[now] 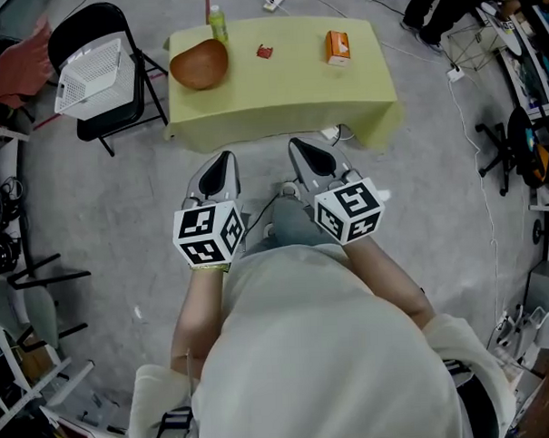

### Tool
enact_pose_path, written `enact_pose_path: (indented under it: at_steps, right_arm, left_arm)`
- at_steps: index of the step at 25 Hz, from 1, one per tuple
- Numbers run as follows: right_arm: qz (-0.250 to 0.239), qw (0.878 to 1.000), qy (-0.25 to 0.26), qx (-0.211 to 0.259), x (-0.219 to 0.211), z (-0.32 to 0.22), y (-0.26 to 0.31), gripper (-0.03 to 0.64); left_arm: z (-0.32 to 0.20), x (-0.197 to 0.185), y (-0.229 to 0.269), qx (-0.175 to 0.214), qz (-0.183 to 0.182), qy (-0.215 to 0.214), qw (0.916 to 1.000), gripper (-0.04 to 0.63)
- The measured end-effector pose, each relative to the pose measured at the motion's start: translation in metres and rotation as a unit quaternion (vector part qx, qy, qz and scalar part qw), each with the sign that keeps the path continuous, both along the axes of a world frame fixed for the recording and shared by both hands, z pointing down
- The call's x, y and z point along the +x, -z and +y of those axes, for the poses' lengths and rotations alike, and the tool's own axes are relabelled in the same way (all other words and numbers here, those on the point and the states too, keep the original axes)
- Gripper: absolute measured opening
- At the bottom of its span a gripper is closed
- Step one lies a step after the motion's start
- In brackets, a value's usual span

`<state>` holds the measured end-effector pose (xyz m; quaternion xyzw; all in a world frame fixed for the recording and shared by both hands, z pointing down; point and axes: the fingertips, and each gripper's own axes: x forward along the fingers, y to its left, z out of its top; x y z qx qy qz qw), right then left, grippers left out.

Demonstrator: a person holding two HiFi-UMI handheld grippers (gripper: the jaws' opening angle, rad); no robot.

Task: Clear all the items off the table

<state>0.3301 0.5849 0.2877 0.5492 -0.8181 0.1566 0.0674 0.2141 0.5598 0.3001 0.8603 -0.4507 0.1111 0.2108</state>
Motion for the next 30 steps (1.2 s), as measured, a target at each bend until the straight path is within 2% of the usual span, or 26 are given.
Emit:
enact_pose_path:
  at_steps: [7,16,30]
  right_arm:
    - [0.004,1.0,0.02,-0.01,-0.01,-0.034,-0.013,-0.008]
    - [0.01,0.998,0.062,-0.02,-0.042,-0.11,-0.029,-0.008]
    - [0.012,0.997,0.06,-0.039,-0.05,-0.231,-0.039,-0.008]
  left_arm:
    - [-0.03,-0.016,-0.005,0.002,-0.006,0.029,0.9996,0.011]
    - [-0.099,-0.044,-0.019,-0.005,-0.018,0.057,0.9982,0.011]
    - [-0.216,-0.062,-0.027,-0.015,-0.018,0.074,0.997,0.011]
